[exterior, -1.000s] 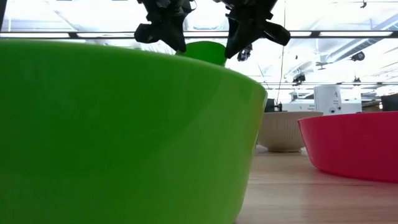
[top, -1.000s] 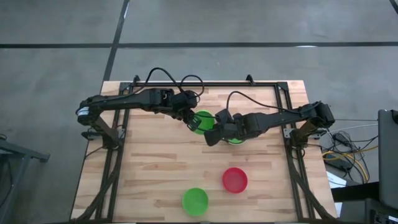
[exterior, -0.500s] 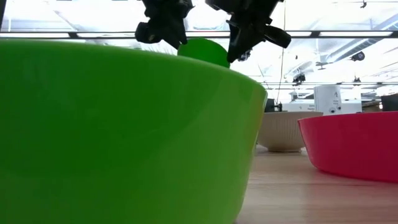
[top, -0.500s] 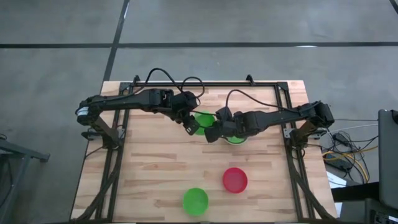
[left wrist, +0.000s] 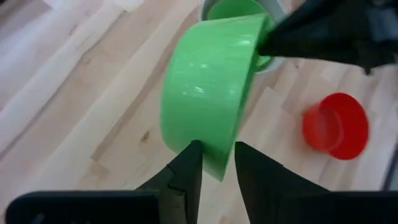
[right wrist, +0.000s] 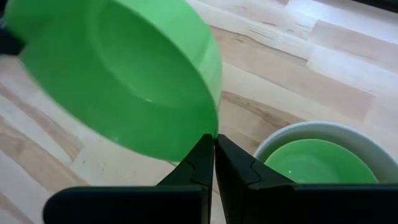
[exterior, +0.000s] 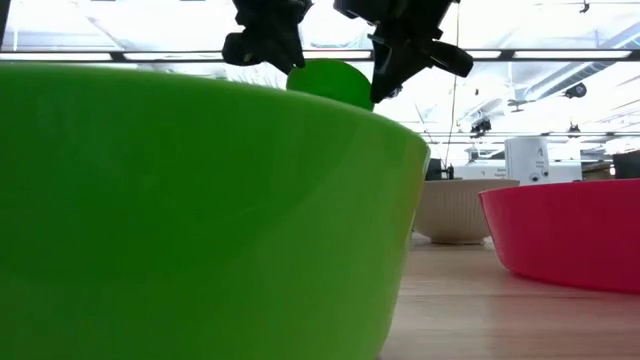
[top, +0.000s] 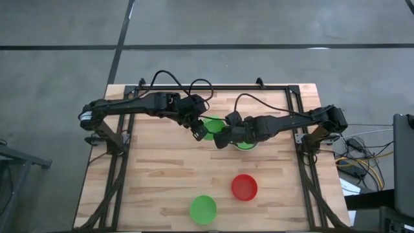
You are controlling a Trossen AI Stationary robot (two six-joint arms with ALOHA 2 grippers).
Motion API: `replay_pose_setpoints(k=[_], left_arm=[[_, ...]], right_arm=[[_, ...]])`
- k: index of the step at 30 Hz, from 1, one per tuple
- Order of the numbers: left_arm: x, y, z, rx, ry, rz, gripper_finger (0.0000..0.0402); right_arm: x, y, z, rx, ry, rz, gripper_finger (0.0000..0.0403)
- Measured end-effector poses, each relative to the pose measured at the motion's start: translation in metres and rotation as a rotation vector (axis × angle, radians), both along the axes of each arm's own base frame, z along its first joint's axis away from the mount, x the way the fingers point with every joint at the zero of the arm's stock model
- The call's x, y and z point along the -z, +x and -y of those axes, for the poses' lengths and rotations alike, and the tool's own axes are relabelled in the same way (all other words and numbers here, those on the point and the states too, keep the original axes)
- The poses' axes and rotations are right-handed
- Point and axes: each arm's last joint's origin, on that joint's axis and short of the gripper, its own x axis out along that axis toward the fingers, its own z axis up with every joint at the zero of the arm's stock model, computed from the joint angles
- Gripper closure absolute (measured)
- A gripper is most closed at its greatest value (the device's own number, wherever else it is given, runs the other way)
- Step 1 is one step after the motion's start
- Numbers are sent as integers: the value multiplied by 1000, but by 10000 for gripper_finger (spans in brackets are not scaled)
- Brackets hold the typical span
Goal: Nest bowls inside each other
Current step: Stack the left green bowl on the green bowl
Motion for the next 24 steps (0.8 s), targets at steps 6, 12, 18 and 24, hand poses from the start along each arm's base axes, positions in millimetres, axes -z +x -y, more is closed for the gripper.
replay_pose_setpoints(k=[6,12,18,24], left_arm=[[-12,-7,1,3,-8,56,303],[-25,-19,4,12,-7,103,302],[-26,-23,3,-22,-14,110,302],[-24,-22,2,-69,14,90,304]], right_arm=[[-1,1,6,-5,11,-1,395],[-1,1,8,-9,10,-5,395],[-1,1,8,-4,13,-5,395],[-3,-1,8,0,20,2,395]])
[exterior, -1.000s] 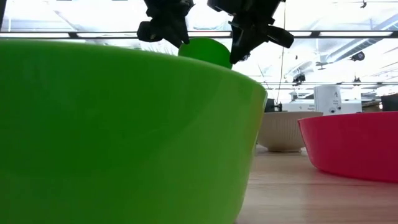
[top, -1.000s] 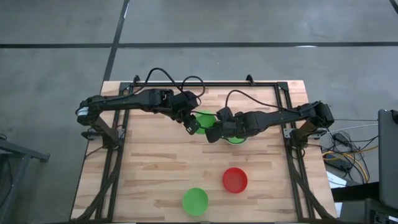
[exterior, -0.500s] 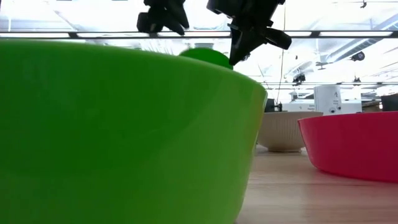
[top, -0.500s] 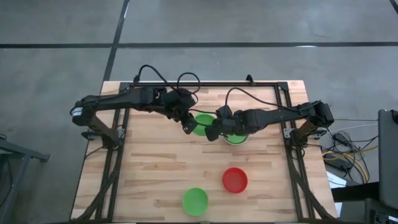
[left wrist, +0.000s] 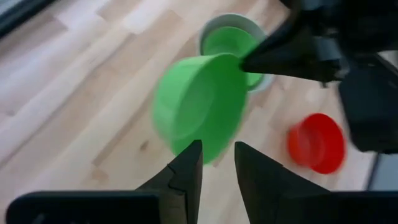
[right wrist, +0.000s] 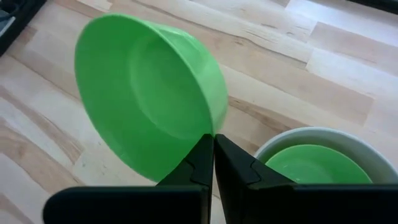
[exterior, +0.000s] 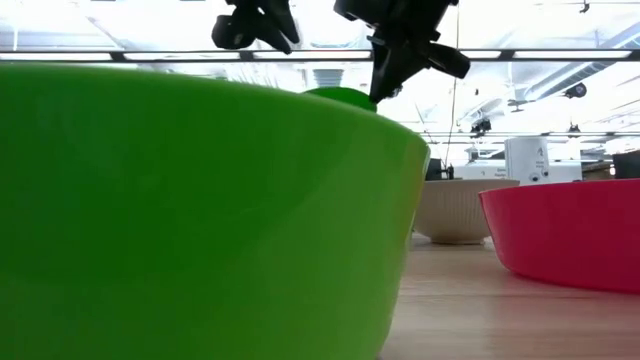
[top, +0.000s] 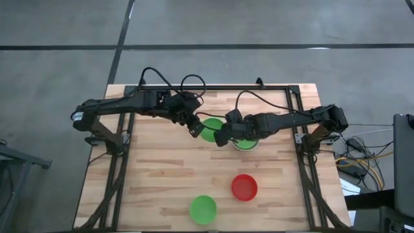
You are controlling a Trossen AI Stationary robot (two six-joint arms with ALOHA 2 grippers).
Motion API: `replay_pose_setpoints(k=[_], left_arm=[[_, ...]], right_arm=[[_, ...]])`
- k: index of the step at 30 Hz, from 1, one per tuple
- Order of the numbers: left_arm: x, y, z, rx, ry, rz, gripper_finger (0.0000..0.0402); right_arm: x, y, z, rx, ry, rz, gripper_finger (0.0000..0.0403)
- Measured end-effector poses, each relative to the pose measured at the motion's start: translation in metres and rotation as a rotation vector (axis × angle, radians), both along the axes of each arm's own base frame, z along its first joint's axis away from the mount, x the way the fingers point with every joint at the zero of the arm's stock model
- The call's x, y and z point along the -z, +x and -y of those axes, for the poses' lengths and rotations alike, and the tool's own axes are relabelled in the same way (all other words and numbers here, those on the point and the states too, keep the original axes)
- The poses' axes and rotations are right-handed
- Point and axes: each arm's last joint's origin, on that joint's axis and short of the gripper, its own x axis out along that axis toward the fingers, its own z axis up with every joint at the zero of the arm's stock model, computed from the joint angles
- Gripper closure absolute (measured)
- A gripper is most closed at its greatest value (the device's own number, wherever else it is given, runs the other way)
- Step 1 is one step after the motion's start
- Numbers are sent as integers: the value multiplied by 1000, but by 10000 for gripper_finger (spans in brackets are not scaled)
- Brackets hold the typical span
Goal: Nest bowls inside each other
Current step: Stack the left green bowl on the green bowl
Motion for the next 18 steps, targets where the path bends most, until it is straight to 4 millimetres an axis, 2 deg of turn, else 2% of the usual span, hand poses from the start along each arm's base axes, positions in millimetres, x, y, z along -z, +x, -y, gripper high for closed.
replay_pose_setpoints(k=[6,13,18], left_arm=[[3,-4,-2,-64,57,-59,305],[5,-6,-2,-69,70,-85,305],[5,-6,-2,-52,91,-92,303]], right_arm=[[-13,-17,1,35,31,-7,395],[-28,-44,4,103,57,-40,395],[-38,-56,5,105,58,-33,395]])
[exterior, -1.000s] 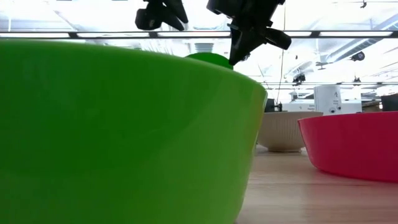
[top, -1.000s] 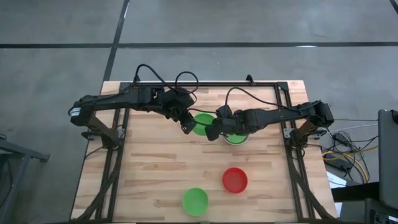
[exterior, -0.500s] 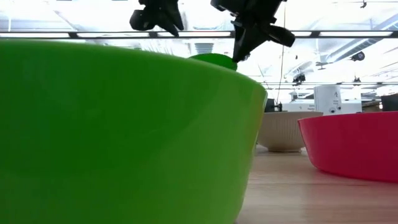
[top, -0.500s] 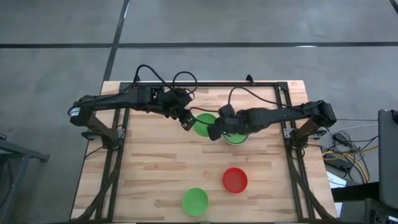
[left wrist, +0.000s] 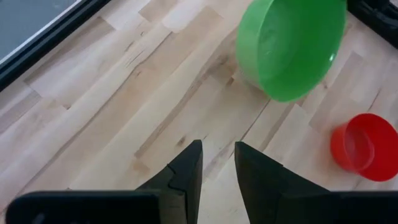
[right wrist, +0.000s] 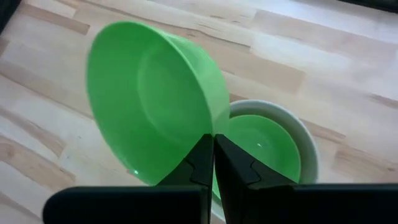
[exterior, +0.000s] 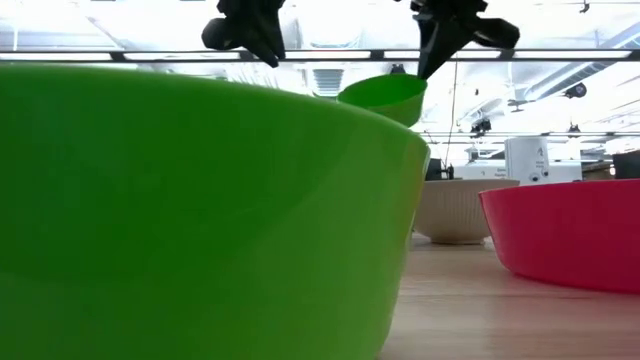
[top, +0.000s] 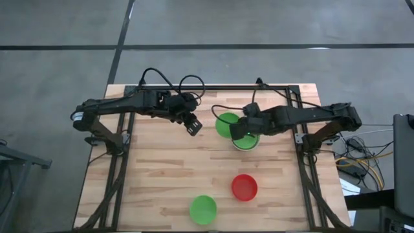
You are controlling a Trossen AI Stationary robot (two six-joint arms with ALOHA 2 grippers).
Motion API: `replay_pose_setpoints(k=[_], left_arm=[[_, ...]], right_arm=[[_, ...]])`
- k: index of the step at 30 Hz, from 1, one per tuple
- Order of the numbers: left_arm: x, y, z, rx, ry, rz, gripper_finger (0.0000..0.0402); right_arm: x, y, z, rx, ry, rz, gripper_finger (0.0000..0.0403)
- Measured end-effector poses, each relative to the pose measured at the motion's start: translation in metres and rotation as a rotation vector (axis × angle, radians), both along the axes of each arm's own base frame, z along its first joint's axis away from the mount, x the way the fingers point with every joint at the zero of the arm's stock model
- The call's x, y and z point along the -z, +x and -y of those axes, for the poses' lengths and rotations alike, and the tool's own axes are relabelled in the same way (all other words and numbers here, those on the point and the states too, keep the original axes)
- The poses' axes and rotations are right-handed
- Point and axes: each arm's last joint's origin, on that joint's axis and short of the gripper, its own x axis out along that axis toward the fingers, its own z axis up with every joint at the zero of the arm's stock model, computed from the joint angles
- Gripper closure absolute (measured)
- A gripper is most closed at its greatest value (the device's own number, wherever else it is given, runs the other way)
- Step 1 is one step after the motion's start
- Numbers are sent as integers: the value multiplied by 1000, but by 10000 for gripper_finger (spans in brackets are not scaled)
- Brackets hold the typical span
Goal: Nest bowls inside each other
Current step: Stack the left green bowl on the green bowl
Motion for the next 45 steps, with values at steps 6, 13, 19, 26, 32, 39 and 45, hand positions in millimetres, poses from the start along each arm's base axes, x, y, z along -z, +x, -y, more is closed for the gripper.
replay_pose_setpoints(k=[6,13,19,26,32,39,45], left_arm=[[1,0,0,-5,10,-7,303],[5,-1,-1,-13,52,-32,303],[13,0,-1,-12,50,-57,303],[22,0,-1,-9,48,-82,305],[21,0,-1,-7,51,-70,305],[21,1,-1,-2,46,-66,305],[20,2,-1,-1,47,-53,305]], right_arm=[[-10,-22,2,57,19,-23,395],[-10,-25,1,58,73,-33,395],[2,-26,1,85,81,-72,395],[25,-35,2,150,97,-95,395],[35,-39,2,140,105,33,395],[54,-51,4,145,114,193,395],[62,-58,6,139,80,184,394]])
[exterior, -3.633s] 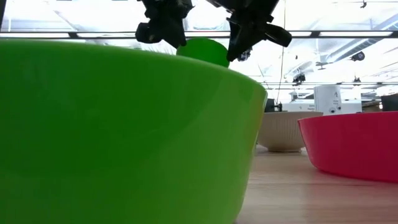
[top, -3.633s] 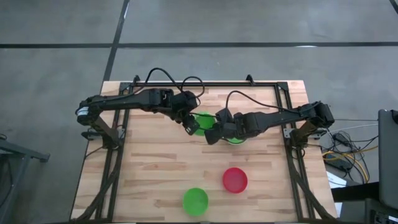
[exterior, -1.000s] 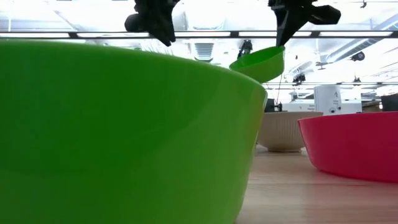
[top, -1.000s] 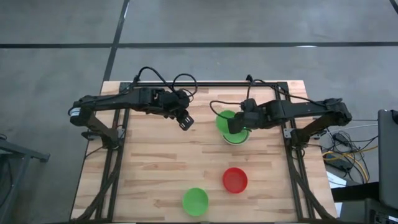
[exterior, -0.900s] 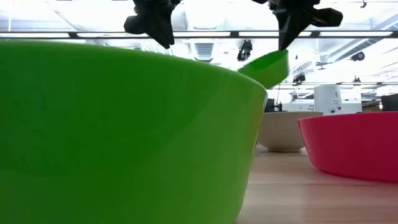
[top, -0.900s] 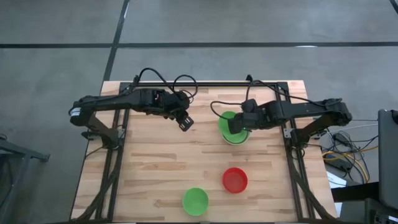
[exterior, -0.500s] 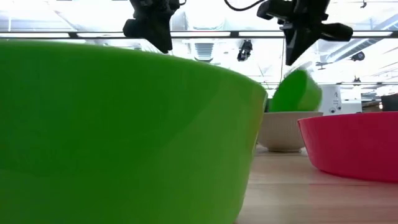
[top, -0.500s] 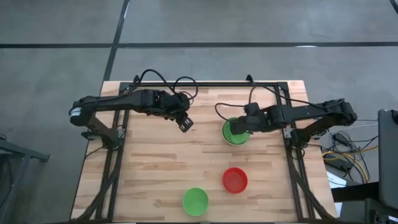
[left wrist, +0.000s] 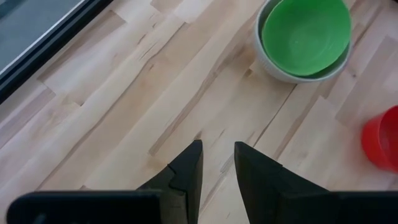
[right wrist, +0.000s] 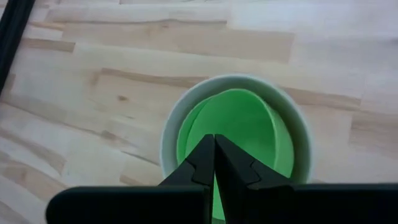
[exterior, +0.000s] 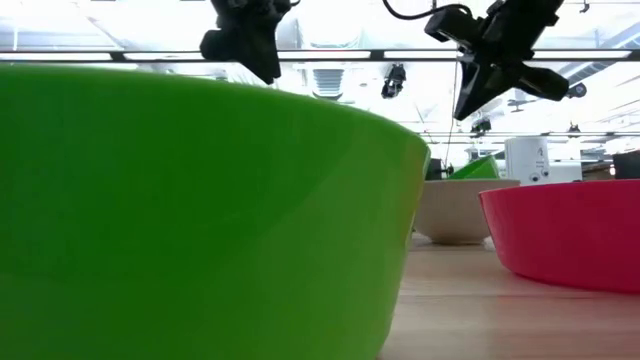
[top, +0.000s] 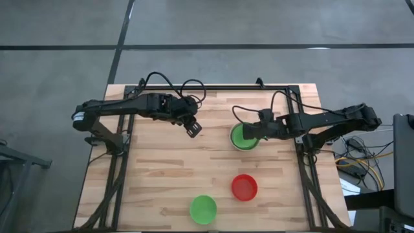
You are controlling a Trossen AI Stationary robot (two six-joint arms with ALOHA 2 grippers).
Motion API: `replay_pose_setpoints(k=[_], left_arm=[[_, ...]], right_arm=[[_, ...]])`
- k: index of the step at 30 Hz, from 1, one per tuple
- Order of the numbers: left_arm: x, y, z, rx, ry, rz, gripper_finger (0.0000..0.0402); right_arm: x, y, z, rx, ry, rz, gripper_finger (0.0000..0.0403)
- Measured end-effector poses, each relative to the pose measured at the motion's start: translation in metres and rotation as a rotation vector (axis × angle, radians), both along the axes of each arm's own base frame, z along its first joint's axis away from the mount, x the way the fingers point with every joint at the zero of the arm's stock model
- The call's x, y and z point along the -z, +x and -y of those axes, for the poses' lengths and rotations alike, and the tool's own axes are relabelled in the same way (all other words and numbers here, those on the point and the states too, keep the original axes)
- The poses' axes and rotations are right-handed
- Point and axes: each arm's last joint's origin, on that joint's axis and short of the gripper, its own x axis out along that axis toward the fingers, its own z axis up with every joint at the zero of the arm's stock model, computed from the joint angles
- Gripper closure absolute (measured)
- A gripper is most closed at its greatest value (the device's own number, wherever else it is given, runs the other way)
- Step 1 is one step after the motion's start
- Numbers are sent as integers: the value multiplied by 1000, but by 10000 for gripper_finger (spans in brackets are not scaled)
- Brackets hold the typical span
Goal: Nest bowls inside each other
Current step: Stack the left green bowl on the green bowl
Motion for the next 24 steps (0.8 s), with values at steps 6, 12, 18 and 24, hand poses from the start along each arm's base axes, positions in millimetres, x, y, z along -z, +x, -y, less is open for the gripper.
replay_pose_setpoints(k=[6,12,18,24], left_arm=[[0,0,0,0,1,3,305],[0,0,0,-2,0,4,305],[0,0,0,-2,0,4,305],[0,0,0,-2,0,3,305]], right_arm=[[-3,1,0,-5,1,4,394],[-8,3,-1,-35,-6,7,394],[-11,5,-1,-86,-19,-11,394],[-6,-2,-1,-79,-14,-87,394]])
